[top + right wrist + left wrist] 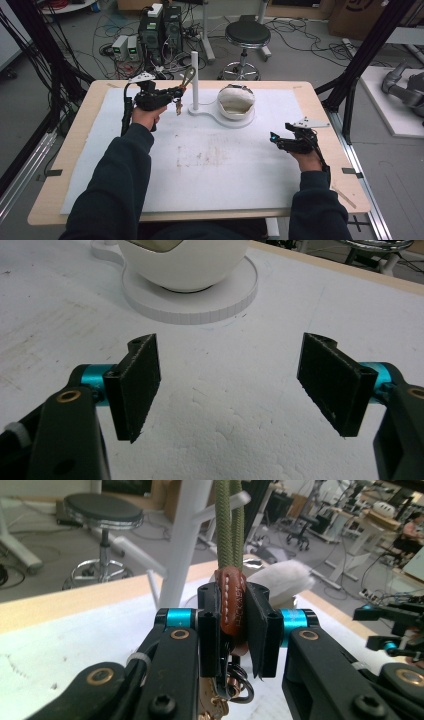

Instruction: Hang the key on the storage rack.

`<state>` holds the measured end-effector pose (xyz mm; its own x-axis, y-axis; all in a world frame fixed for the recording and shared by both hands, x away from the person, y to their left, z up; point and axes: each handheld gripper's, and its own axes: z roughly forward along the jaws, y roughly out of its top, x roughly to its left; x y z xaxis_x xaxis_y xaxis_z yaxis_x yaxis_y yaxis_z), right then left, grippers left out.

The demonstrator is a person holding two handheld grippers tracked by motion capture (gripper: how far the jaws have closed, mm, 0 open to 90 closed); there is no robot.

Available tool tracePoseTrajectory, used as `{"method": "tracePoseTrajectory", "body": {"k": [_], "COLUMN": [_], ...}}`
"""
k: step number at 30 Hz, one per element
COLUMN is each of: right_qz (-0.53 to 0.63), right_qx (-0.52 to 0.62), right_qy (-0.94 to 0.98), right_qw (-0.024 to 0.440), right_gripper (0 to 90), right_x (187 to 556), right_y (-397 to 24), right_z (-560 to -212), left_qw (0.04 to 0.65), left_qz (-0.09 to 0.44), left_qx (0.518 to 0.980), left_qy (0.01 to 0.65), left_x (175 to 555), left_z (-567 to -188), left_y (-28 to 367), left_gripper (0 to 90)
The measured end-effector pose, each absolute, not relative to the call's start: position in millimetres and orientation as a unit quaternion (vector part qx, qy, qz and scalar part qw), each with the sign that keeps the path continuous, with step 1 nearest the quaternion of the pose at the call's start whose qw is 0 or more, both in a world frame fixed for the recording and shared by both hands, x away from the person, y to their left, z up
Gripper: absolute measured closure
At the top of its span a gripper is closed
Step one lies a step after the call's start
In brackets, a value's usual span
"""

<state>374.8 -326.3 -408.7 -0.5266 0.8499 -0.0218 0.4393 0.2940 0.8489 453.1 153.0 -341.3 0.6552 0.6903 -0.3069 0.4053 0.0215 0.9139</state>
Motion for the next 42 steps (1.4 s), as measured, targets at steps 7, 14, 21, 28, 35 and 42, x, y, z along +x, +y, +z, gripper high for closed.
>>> {"method": "tracePoseTrajectory", "body": {"k": [7, 14, 21, 28, 35, 42], "right_qz": [0.418, 0.418, 0.419, 0.418, 0.419, 0.424], "right_qx": [0.422, 0.420, 0.420, 0.421, 0.418, 0.420], "right_qy": [0.767, 0.768, 0.768, 0.767, 0.768, 0.767], "right_qw": [0.243, 0.243, 0.243, 0.243, 0.244, 0.238], "right_gripper": [25.8, 25.8, 25.8, 25.8, 25.8, 25.7], "right_x": [375.8, 375.4, 375.0, 374.3, 373.5, 371.7], "right_y": [-325.7, -326.3, -326.7, -326.2, -324.8, -325.0], "right_z": [-409.8, -409.8, -410.1, -409.9, -409.3, -410.0], "left_qw": [0.568, 0.549, 0.539, 0.553, 0.590, 0.576], "left_qz": [0.125, 0.124, 0.126, 0.123, 0.152, 0.207], "left_qx": [0.699, 0.710, 0.710, 0.690, 0.681, 0.711], "left_qy": [0.416, 0.424, 0.436, 0.450, 0.406, 0.347], "left_x": [469.3, 474.5, 471.8, 459.0, 431.6, 397.9], "left_z": [-343.3, -354.2, -361.1, -371.0, -370.2, -378.4], "left_y": [141.2, 136.3, 142.8, 169.5, 190.5, 203.0], "left_gripper": [76.6, 76.6, 62.5, 43.3, 18.7, 20.5]}}
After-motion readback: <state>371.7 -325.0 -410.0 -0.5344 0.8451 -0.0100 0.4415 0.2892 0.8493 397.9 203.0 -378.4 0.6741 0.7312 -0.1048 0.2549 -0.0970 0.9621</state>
